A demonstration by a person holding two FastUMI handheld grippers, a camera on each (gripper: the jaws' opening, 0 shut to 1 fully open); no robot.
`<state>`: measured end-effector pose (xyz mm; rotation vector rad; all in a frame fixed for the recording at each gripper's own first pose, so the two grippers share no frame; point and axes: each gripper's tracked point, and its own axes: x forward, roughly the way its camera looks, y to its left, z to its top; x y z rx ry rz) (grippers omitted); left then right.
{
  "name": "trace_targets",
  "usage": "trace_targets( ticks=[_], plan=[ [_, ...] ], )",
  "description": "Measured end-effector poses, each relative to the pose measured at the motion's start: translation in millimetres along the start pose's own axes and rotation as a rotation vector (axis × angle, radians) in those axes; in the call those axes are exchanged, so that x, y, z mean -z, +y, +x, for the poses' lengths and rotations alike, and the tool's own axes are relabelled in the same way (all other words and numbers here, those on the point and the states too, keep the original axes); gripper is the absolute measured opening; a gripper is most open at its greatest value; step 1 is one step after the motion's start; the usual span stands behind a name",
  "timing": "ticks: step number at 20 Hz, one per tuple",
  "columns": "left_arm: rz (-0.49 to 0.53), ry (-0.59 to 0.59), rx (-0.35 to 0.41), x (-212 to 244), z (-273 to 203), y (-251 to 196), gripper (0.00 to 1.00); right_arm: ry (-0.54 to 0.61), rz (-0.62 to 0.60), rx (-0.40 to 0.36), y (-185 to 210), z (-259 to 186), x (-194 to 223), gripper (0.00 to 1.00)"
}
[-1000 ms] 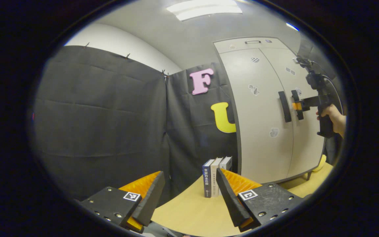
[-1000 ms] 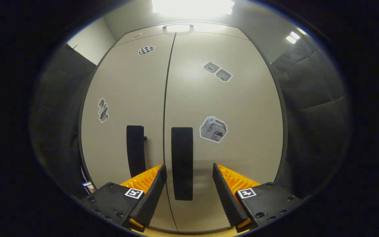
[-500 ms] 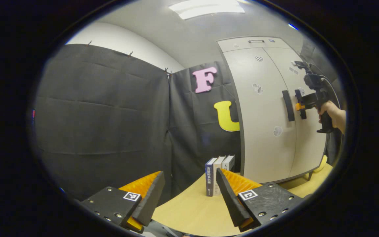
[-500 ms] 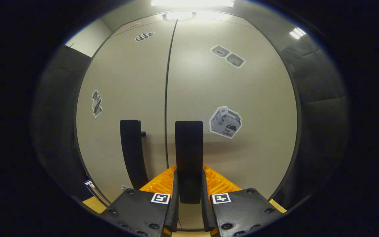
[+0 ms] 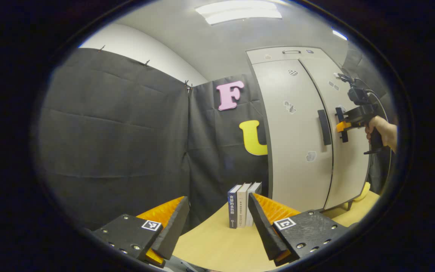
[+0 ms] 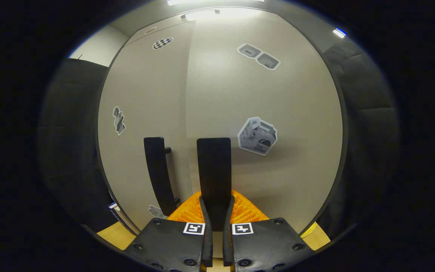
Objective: Open the right door of the double-door shoe cabinet with the right hand, and open the left door with the left hand.
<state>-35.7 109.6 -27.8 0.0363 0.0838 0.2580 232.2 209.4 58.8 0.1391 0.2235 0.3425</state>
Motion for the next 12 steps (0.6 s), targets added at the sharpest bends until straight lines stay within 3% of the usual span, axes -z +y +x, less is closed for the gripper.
trace_targets(
  ticks=[12],
  plan=[
    [-0.010, -0.016, 0.106, -5.4, -6.7, -35.3, 0.92, 0.043, 0.008, -0.086, -18.4, -65.7, 5.5, 0.10]
  ],
)
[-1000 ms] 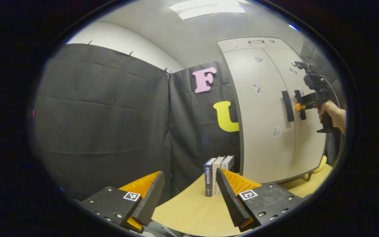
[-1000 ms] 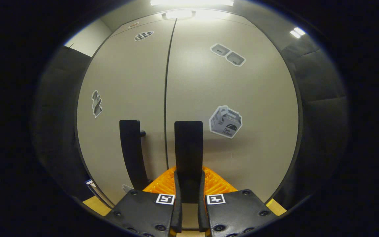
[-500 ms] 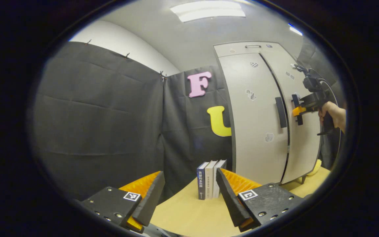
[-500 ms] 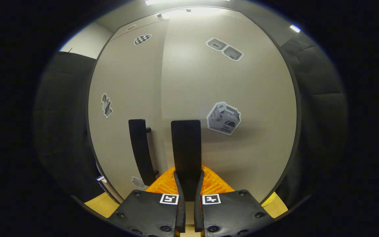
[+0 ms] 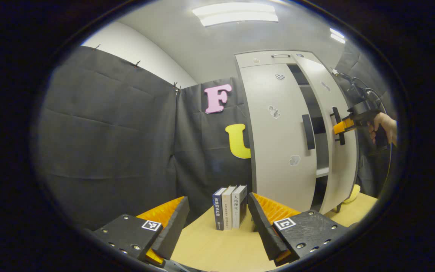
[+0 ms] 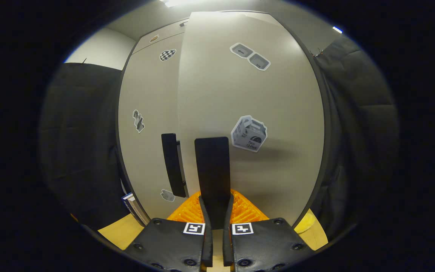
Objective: Open the right door of the double-door shoe cabinet with the right hand, and open the left door with the left hand.
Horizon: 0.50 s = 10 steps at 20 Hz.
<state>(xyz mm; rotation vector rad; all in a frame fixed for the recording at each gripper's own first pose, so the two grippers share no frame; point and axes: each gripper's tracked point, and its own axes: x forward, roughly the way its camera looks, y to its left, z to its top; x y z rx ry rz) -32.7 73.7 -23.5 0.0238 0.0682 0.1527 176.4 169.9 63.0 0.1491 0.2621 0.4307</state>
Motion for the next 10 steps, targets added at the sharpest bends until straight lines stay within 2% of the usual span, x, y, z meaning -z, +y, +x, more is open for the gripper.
trace_targets(
  ticks=[6, 8, 10],
  plan=[
    [-0.001, 0.001, 0.049, 0.5, 9.5, -21.0, 0.93, 0.023, 0.002, -0.041, -8.3, -21.0, 3.2, 0.10],
    [0.000, 0.003, 0.067, 1.2, 13.2, -30.2, 0.92, 0.030, -0.002, -0.054, -10.7, -26.2, 3.5, 0.14],
    [0.001, 0.005, 0.085, 1.9, 18.2, -39.1, 0.93, 0.037, 0.002, -0.080, -11.3, -29.1, 4.5, 0.12]
  ],
)
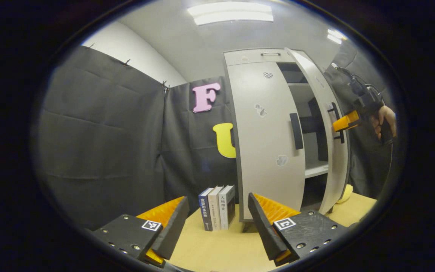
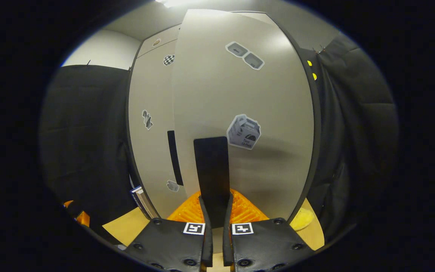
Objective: Open the right door of the double-door shoe cabinet with the right hand, and open the left door with the left hand.
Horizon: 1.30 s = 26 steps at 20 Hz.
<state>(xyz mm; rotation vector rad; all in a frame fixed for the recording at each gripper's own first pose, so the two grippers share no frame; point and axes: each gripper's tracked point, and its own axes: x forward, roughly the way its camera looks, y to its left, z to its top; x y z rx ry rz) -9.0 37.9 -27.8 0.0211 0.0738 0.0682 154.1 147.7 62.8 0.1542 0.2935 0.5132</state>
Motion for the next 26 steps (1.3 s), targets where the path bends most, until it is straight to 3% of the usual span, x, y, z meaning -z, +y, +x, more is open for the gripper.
trace_targets(
  ticks=[13, 21, 26],
  plan=[
    [0.016, 0.004, 0.103, -0.7, 23.6, -65.5, 0.92, 0.030, -0.001, -0.071, -16.4, -20.0, 2.8, 0.12],
    [0.020, -0.014, 0.182, -12.2, 30.5, -109.9, 0.92, 0.010, -0.025, -0.041, -31.0, -27.9, 2.0, 0.11],
    [0.026, -0.026, 0.219, -18.0, 29.6, -134.2, 0.92, -0.005, -0.028, 0.018, -46.0, -30.8, -0.6, 0.09]
  ],
)
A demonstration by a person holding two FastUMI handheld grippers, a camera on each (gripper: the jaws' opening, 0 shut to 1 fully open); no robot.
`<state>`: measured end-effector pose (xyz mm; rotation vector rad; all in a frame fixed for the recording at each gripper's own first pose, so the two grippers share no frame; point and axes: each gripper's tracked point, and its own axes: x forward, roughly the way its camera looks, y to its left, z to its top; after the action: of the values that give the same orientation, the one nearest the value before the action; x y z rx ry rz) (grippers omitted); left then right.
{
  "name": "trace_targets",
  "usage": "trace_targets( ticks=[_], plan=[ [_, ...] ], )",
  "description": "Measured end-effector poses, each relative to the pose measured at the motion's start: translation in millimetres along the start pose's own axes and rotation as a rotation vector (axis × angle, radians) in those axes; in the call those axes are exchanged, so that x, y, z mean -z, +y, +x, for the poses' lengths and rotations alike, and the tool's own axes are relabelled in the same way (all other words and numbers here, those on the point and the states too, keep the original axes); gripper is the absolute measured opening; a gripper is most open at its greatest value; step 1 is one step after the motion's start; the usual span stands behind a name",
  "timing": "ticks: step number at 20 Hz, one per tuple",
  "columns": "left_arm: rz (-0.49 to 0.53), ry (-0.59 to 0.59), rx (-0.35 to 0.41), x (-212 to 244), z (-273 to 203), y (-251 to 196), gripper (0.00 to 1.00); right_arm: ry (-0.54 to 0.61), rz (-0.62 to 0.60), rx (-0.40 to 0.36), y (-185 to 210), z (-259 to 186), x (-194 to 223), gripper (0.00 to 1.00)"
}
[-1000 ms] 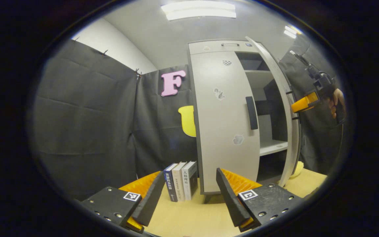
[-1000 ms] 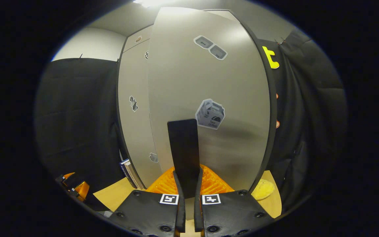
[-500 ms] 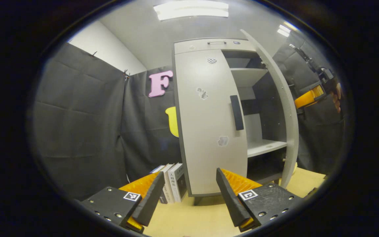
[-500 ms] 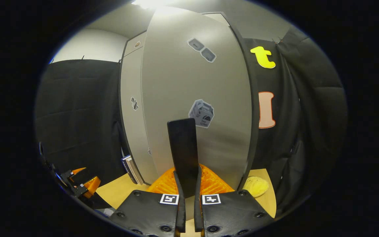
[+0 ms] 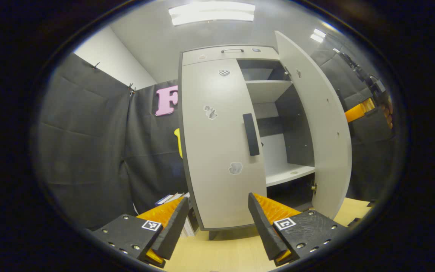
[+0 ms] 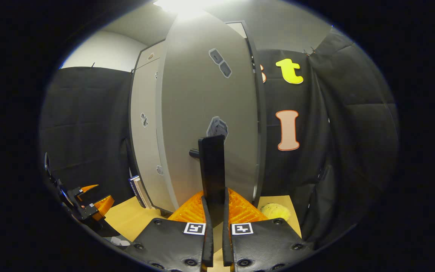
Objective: Open the right door of the double-door shoe cabinet with the right hand, and open the left door with the left hand.
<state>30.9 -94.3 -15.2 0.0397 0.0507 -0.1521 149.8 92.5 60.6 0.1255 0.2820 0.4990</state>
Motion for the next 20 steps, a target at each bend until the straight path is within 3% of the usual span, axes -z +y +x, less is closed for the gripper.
trace_targets(
  ticks=[4, 8, 10, 11, 16, 20],
  plan=[
    [0.001, 0.006, 0.032, -1.5, 2.2, -21.9, 0.93, -0.011, -0.015, 0.058, -15.8, -1.6, -1.1, 0.11],
    [0.011, -0.007, 0.058, -9.6, 1.2, -39.9, 0.92, -0.007, -0.064, 0.175, -49.4, -9.3, -1.1, 0.10],
    [0.022, -0.012, 0.066, -13.6, 1.5, -45.1, 0.92, 0.003, -0.011, 0.141, -40.0, -9.8, 2.4, 0.04],
    [0.030, -0.010, 0.067, -15.1, 3.8, -46.8, 0.92, -0.005, 0.011, 0.139, -33.1, -12.5, 3.7, 0.11],
    [0.013, -0.012, 0.085, -39.6, 28.3, -59.2, 0.93, -0.057, 0.032, 0.131, -32.6, -10.6, -1.9, 0.08],
    [-0.014, -0.039, 0.110, -68.5, 59.9, -71.3, 0.92, -0.093, -0.033, 0.224, -55.2, -21.8, -6.2, 0.09]
  ],
)
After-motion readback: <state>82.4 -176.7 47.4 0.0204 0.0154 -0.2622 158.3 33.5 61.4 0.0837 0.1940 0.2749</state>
